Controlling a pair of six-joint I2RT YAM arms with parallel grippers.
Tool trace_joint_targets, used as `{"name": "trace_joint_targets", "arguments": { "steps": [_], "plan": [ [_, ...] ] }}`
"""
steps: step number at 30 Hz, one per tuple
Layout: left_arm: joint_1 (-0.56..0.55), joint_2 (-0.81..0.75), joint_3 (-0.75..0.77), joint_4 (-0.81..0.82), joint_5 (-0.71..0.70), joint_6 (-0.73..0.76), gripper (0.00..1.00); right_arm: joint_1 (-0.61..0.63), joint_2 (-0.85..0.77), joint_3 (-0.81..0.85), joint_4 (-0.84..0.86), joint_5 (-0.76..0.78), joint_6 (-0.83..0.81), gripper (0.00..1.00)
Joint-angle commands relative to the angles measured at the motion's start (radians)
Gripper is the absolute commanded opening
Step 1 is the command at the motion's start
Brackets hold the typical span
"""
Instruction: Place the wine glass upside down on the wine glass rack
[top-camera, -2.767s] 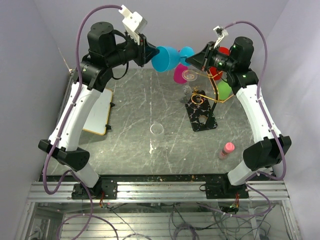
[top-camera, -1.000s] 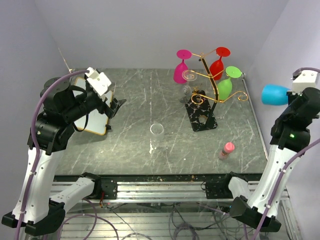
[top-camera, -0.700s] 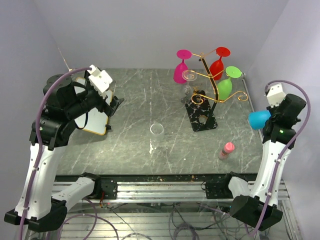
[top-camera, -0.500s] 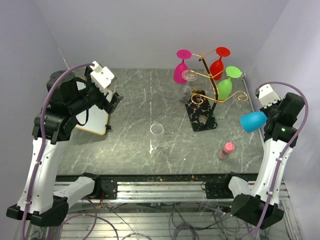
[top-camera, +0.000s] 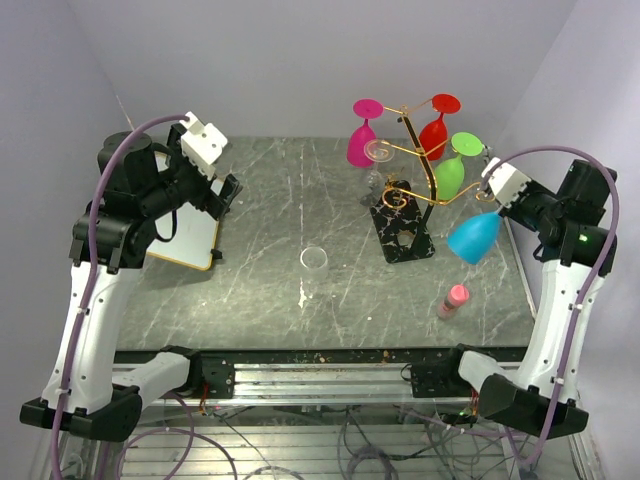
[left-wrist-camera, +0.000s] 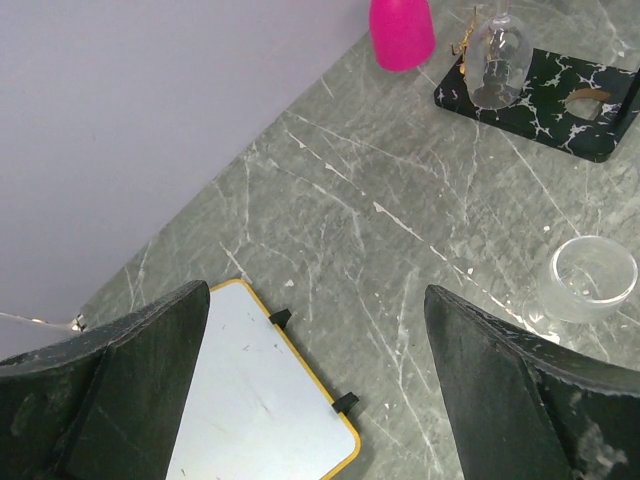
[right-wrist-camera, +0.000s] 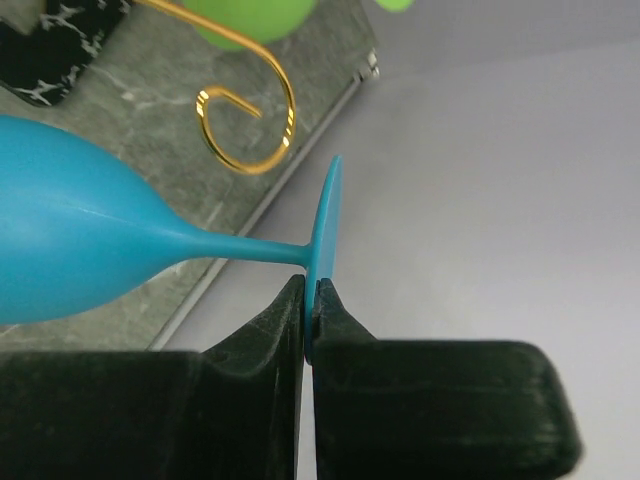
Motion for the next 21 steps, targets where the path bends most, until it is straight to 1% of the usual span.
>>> {"name": "trace_joint_targets", "arguments": {
  "steps": [1,6,9,13,18,21],
  "plan": [
    [0.014,-0.014,0.013,0.01,0.029,-0.001,0.98,0.036,0.029,0.061,-0.09,-0.111,-0.063,0.0],
    [0.014,-0.021,-0.01,0.015,0.031,0.009,0.98,0.063,0.067,0.114,-0.086,-0.194,-0.052,0.0],
    [0.015,-0.023,-0.014,0.017,0.033,0.012,0.99,0.085,0.081,0.137,-0.064,-0.205,-0.031,0.0],
    [0.015,-0.017,-0.006,0.013,0.04,0.014,0.98,0.131,0.09,0.135,-0.019,-0.172,-0.011,0.0],
    [0.014,-0.011,0.008,0.011,0.049,0.017,0.98,0.224,0.087,0.088,0.047,-0.06,-0.009,0.0],
    [0.015,-0.013,0.004,0.015,0.053,0.014,0.98,0.246,0.093,0.074,0.069,-0.022,-0.021,0.0]
  ]
}}
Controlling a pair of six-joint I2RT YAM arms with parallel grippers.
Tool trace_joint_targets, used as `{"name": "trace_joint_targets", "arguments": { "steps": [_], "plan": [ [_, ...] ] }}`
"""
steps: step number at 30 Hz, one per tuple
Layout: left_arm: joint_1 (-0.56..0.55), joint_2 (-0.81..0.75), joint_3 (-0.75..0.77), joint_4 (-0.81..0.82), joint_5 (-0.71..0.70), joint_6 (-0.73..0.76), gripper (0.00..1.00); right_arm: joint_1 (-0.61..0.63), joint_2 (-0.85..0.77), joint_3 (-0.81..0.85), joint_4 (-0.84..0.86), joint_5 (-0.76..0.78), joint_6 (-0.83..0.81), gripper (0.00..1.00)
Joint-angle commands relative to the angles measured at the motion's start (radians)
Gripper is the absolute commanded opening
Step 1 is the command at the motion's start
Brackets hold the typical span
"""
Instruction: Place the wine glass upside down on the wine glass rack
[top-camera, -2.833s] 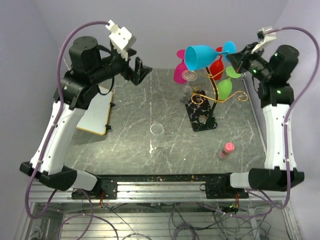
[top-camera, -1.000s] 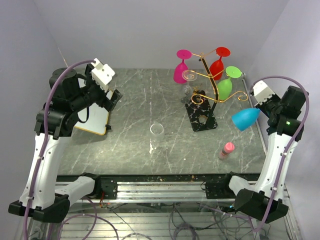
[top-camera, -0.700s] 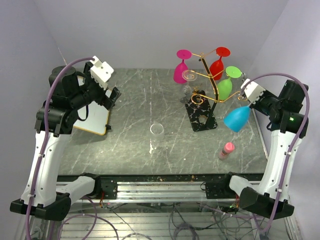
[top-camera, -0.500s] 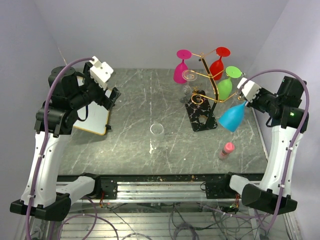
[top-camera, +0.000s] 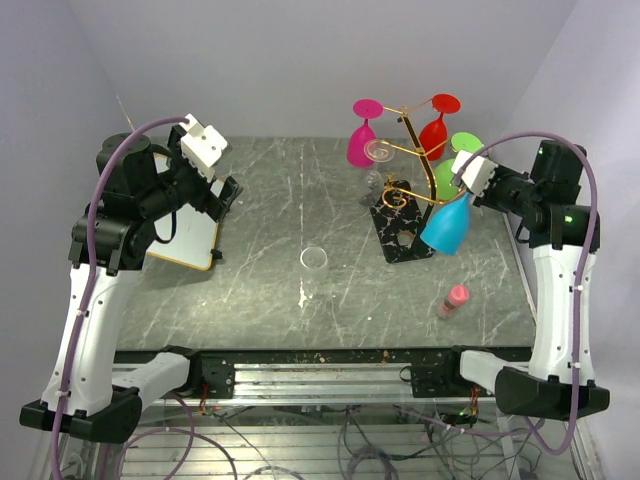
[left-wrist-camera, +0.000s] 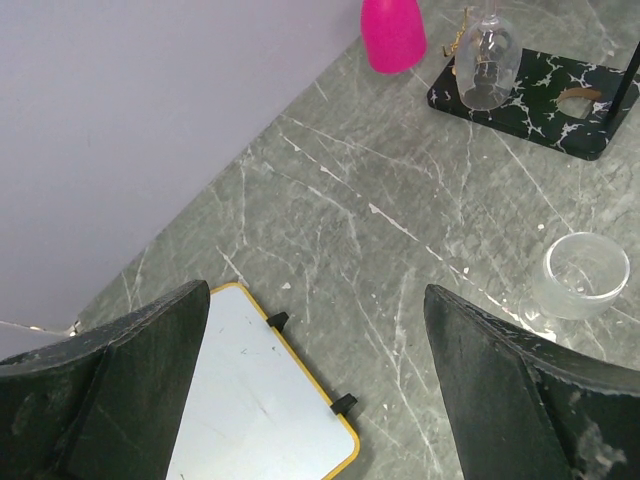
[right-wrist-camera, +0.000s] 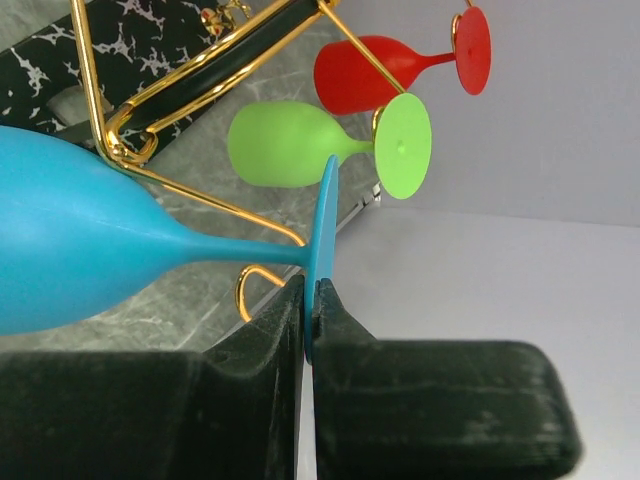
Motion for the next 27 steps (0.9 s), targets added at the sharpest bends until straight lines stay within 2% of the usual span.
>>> {"name": "trace_joint_targets", "arguments": {
  "steps": [1,14,27],
  "plan": [
    [0.009,-0.005,0.008,0.016,0.034,0.005,0.98,0.036,0.006,-0.027,0.077,0.083,-0.003,0.0],
    [0.009,-0.007,0.003,0.013,0.035,0.009,0.98,0.077,0.026,-0.089,0.148,0.223,-0.065,0.0],
    [0.009,-0.009,-0.009,0.014,0.042,0.009,0.98,0.098,0.028,-0.15,0.234,0.367,-0.054,0.0]
  ]
}}
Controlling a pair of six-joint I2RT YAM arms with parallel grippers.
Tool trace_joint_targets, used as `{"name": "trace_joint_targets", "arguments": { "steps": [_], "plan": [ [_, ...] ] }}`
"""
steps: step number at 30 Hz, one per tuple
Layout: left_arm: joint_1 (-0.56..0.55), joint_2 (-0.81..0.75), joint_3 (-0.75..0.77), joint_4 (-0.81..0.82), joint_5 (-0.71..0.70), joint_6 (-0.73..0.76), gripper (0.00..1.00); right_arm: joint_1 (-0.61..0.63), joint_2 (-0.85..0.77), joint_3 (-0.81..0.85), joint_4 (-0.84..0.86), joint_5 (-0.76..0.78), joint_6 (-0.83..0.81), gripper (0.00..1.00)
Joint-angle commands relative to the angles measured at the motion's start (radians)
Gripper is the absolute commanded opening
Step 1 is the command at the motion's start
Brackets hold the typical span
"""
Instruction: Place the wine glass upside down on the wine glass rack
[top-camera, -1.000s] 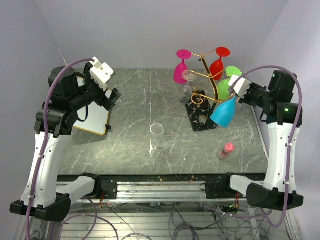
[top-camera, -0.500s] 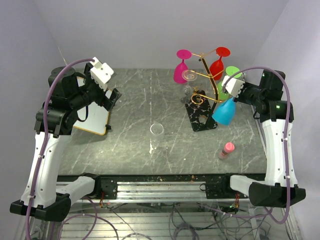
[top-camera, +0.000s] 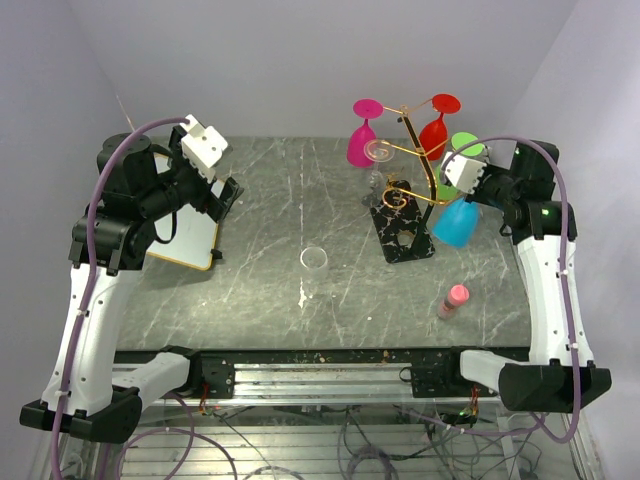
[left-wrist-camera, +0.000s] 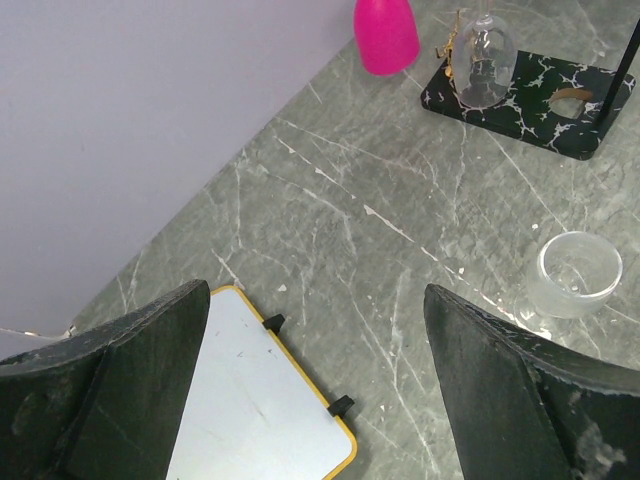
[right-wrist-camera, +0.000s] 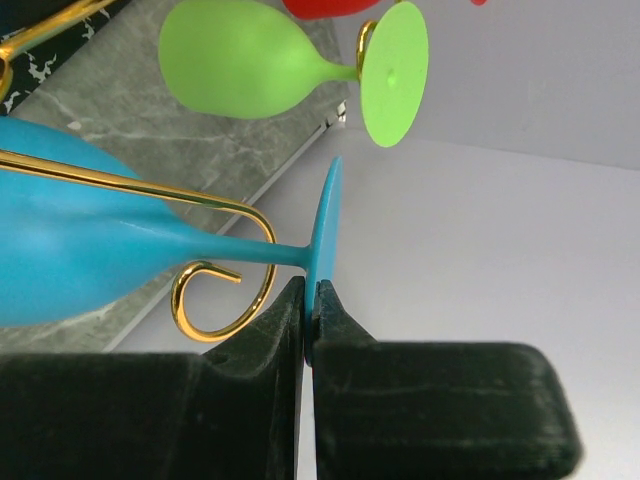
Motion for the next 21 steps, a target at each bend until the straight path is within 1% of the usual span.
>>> {"name": "trace_joint_targets", "arguments": {
  "steps": [1,12,21],
  "plan": [
    [0.009,-0.009,-0.007,0.014,0.026,0.01,0.98,0.014,0.0,-0.028,0.066,0.073,0.011,0.0],
    [0.009,-0.013,-0.014,0.009,0.027,0.021,0.98,0.025,-0.018,-0.057,0.076,0.193,0.04,0.0],
    [0.009,-0.008,-0.007,0.003,0.029,0.026,0.98,0.027,-0.053,-0.066,0.032,0.204,0.068,0.0]
  ]
}}
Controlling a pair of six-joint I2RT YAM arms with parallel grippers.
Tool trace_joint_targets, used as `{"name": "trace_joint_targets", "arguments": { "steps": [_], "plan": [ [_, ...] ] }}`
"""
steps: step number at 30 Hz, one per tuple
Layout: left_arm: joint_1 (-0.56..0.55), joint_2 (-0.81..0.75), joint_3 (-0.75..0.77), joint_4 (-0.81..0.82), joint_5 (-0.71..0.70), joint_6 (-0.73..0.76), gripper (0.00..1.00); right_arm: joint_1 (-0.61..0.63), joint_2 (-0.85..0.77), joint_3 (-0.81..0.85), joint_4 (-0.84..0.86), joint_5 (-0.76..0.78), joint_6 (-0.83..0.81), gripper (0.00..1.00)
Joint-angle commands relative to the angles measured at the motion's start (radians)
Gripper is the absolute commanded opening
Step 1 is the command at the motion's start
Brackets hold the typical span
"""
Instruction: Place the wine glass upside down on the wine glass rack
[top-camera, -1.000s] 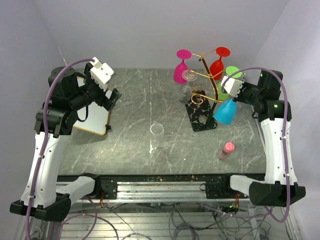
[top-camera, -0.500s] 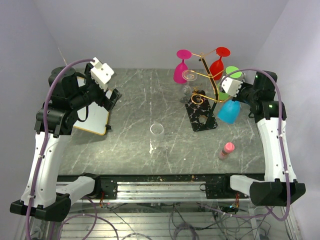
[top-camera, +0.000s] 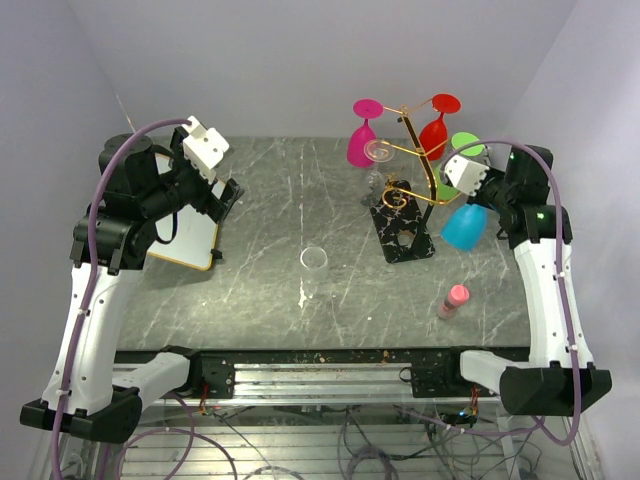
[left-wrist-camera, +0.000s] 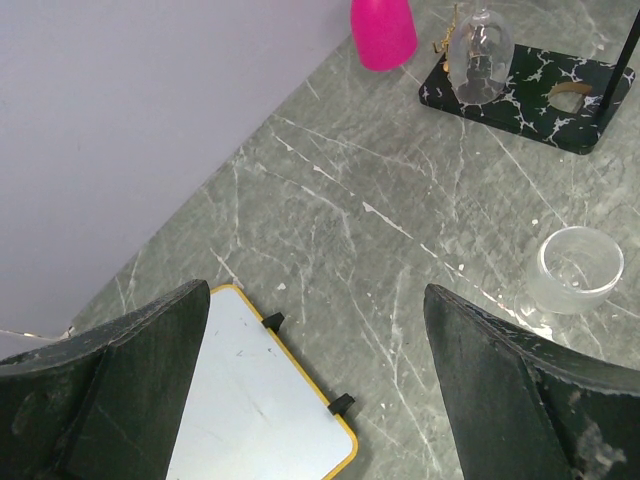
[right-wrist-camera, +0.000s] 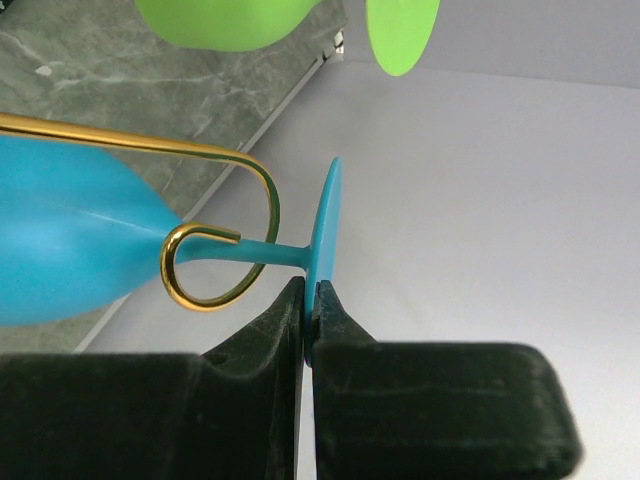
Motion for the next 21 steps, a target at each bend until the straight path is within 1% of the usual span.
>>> {"name": "trace_joint_targets", "arguments": {
  "steps": [1,6,15,21],
  "plan": [
    [0.009,-0.008,0.001,0.005,0.026,0.015,0.98,0.008,-0.045,-0.005,-0.012,0.019,0.032,0.0],
    [0.009,-0.013,-0.008,0.009,0.028,0.013,0.98,0.008,-0.062,-0.007,-0.044,-0.002,0.044,0.02],
    [0.01,-0.02,-0.014,0.003,0.025,0.02,0.99,0.009,-0.085,-0.044,-0.056,-0.002,0.058,0.08],
    [0.009,-0.024,-0.044,0.013,0.021,0.03,0.99,0.009,-0.096,-0.055,-0.064,-0.006,0.066,0.12]
  ]
}}
